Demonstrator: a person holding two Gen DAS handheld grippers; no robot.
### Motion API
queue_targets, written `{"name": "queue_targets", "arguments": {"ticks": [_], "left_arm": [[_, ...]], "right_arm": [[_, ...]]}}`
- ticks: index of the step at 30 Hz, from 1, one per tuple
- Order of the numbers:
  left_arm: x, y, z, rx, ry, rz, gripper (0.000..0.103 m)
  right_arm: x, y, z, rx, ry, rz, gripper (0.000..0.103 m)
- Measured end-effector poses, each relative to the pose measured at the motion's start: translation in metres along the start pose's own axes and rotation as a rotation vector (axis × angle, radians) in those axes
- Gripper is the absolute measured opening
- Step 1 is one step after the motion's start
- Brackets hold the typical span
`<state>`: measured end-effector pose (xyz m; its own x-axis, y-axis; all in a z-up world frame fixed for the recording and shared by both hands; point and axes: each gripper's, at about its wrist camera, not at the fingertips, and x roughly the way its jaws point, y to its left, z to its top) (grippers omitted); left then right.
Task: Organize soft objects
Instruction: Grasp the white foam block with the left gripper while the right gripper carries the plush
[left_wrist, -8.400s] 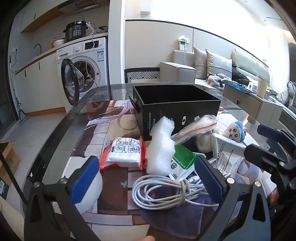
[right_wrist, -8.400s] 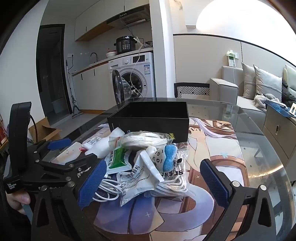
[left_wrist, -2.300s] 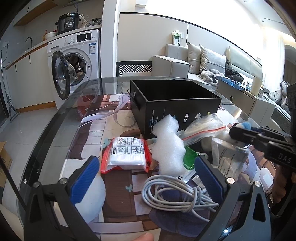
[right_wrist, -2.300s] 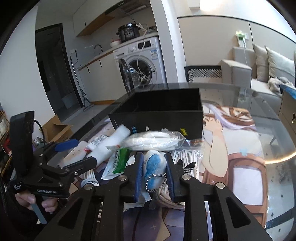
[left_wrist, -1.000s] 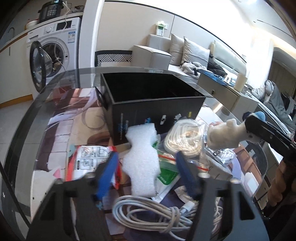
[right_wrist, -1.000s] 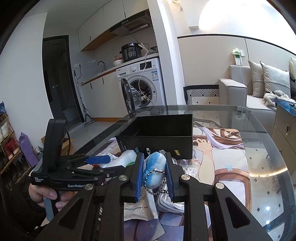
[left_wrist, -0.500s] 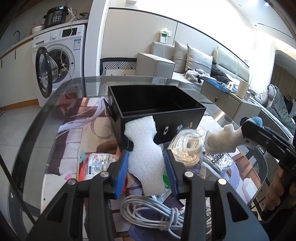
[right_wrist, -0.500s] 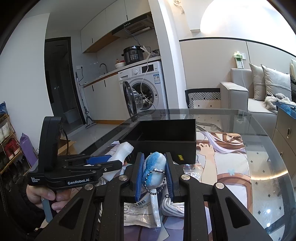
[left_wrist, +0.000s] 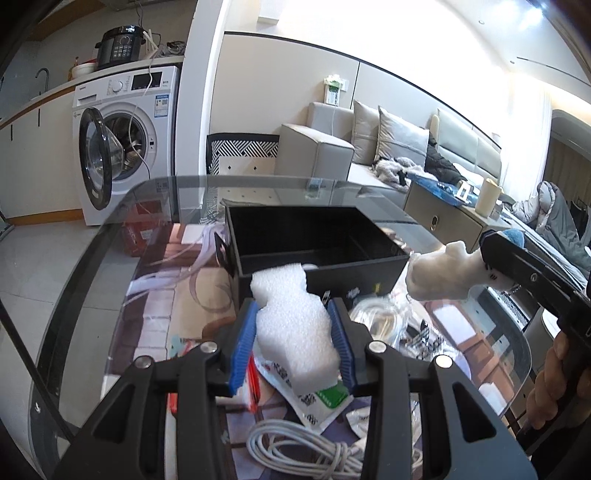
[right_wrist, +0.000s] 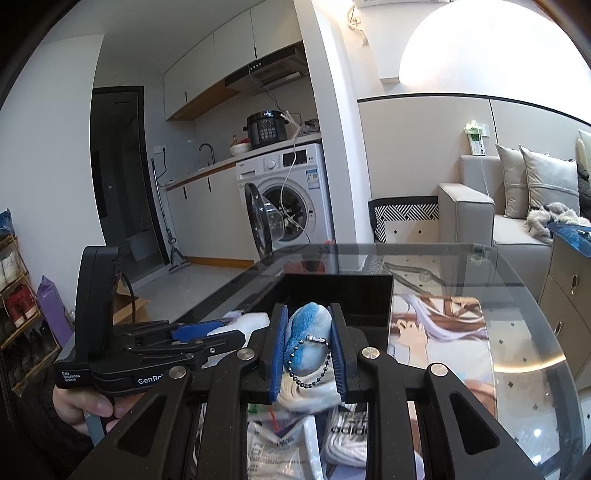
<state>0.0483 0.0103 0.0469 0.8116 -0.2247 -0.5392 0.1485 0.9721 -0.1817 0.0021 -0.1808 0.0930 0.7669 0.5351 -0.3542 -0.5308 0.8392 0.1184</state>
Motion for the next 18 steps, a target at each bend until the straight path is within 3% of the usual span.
{"name": "queue_targets", "arguments": {"ticks": [18], "left_arm": [[-0.011, 0.008, 0.01, -0.04, -0.039, -0.005, 0.037]], "right_arm": [[0.013, -0.006, 0.022, 0.02, -0.032, 0.003, 0.022]]}}
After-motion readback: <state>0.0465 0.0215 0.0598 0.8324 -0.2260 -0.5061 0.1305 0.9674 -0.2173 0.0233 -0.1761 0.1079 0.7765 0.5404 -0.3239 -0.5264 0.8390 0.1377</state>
